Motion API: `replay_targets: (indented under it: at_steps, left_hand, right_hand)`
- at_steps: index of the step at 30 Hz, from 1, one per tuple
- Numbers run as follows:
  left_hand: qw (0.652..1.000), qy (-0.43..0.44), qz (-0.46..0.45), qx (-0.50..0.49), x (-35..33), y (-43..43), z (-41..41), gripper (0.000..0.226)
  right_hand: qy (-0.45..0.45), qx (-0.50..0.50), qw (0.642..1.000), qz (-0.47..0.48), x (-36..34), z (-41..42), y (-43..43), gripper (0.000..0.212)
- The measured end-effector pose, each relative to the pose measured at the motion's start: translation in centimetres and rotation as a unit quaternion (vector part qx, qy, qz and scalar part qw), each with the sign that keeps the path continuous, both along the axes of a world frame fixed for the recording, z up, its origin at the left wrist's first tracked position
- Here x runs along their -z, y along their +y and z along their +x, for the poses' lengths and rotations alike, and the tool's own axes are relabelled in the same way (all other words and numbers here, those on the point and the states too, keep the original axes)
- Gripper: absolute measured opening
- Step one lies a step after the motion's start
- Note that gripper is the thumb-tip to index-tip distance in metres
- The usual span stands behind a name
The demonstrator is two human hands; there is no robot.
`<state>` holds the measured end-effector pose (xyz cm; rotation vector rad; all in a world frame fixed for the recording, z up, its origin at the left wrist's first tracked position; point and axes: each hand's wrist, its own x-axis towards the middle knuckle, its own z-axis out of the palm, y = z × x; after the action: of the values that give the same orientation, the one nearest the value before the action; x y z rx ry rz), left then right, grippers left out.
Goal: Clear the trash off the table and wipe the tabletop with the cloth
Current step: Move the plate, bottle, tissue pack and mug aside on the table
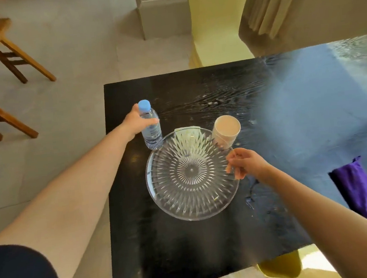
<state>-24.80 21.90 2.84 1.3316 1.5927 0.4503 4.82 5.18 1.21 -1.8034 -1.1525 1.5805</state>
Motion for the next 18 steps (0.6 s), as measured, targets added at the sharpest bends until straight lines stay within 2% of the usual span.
replay_targets:
  at_steps: [6, 11, 18]
  left_hand:
    - [0.999, 0.015, 0.034, -0.001, 0.6, -0.7, 0.5, 0.074]
    - [0.999, 0.012, 0.026, 0.022, 0.3, -1.5, -0.1, 0.071]
    - [0.996, 0.019, 0.065, 0.063, -4.8, -0.5, 2.2, 0.071]
  right_hand:
    - [0.004, 0.046, 0.999, 0.021, -0.7, 1.4, -2.2, 0.007]
    - [0.028, 0.078, 0.996, 0.029, -1.7, 1.9, -3.4, 0.007]
    - [0.014, 0.135, 0.988, 0.072, -4.6, 5.0, -3.9, 0.011]
